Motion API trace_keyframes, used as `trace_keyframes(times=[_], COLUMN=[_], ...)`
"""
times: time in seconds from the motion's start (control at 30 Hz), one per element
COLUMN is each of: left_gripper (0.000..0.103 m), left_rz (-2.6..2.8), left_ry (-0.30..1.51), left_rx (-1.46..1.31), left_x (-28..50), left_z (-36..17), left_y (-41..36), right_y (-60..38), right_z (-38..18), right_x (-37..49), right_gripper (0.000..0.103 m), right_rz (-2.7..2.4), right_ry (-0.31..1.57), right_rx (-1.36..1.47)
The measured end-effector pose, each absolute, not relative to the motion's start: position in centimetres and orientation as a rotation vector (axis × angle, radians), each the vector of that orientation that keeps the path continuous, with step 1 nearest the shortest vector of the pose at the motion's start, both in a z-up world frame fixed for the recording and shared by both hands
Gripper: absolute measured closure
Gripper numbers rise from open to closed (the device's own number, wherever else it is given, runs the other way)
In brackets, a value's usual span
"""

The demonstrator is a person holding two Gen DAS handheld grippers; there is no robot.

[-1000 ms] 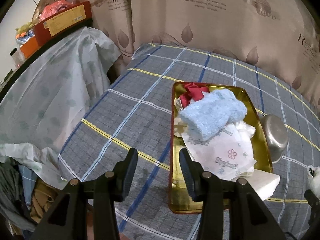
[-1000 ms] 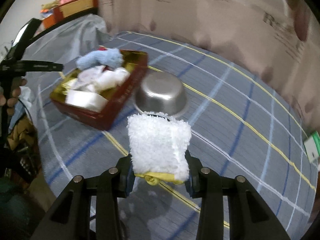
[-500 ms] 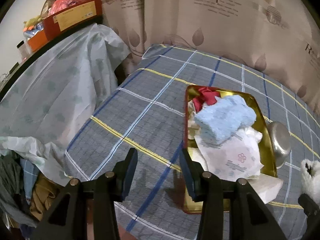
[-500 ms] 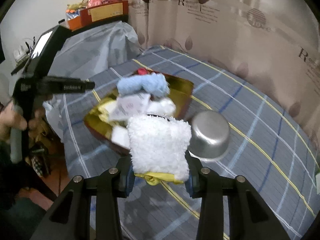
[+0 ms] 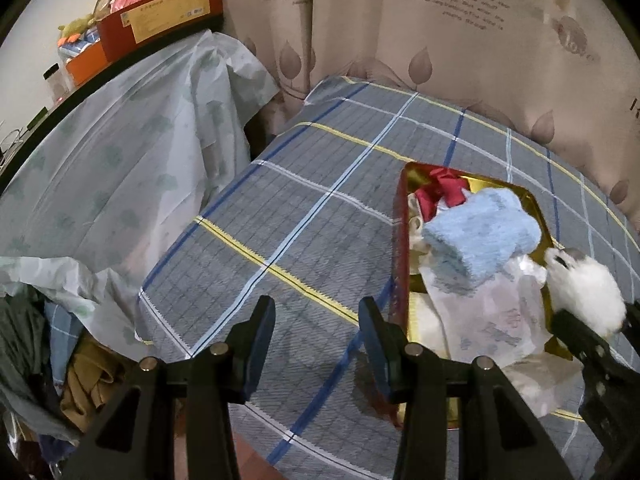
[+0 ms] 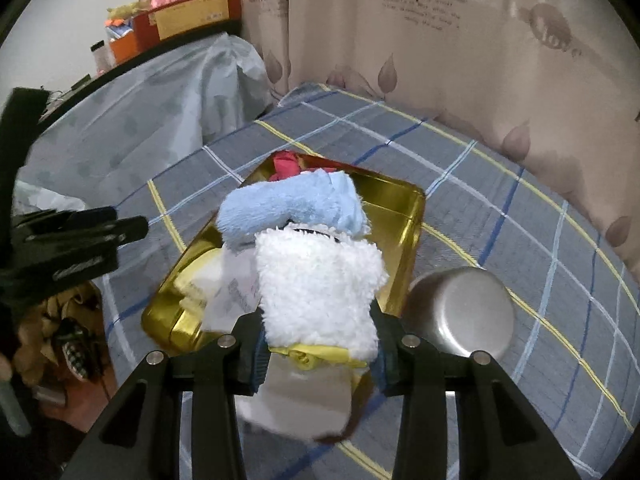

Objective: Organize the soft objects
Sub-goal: 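Carry the white fluffy pad to the gold tray and open the right gripper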

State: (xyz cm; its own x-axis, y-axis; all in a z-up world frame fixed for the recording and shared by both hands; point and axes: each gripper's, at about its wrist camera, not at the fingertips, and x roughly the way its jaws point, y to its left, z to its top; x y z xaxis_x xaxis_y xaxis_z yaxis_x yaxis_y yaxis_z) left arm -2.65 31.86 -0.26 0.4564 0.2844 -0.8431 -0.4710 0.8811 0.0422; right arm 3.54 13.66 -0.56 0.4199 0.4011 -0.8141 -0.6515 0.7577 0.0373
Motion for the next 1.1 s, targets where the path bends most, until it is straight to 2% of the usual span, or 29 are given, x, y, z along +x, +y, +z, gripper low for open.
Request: trace_keyframes(times=[0.57, 0.87, 0.97, 1.03, 1.1], left_gripper=[0.059, 0.059, 0.059, 0.059, 0.059], left_rz=[0.466, 0.458, 0.457, 0.452, 0.453], left_ry=[1.014, 1.011, 1.009, 1.006, 1.003], left_rx=[-0.238, -0.229, -0.223, -0.221, -0.222], left_x=[-2.7, -2.6, -2.7, -2.8, -2.9], left_z=[-0.4, -0.2, -0.1, 0.0, 0.2], left_y=[32.6, 31.9, 31.6, 31.4, 31.3], right_y=[16.9, 16.3, 16.3, 16.2, 16.2], right_z=[-3.8, -3.1, -2.6, -2.4, -2.1], right_x=[8.5, 7.2, 6.6, 6.0, 5.3], right_gripper=[0.063, 0.049, 0.042, 0.033, 0.028], right_rz=[0.554, 0.572, 0.583, 0.583, 0.596], right_ry=[0.974, 0.962, 0.95, 0.938, 0.926], right_rx=[-0.295, -0.266, -0.275, -0.279, -0.274])
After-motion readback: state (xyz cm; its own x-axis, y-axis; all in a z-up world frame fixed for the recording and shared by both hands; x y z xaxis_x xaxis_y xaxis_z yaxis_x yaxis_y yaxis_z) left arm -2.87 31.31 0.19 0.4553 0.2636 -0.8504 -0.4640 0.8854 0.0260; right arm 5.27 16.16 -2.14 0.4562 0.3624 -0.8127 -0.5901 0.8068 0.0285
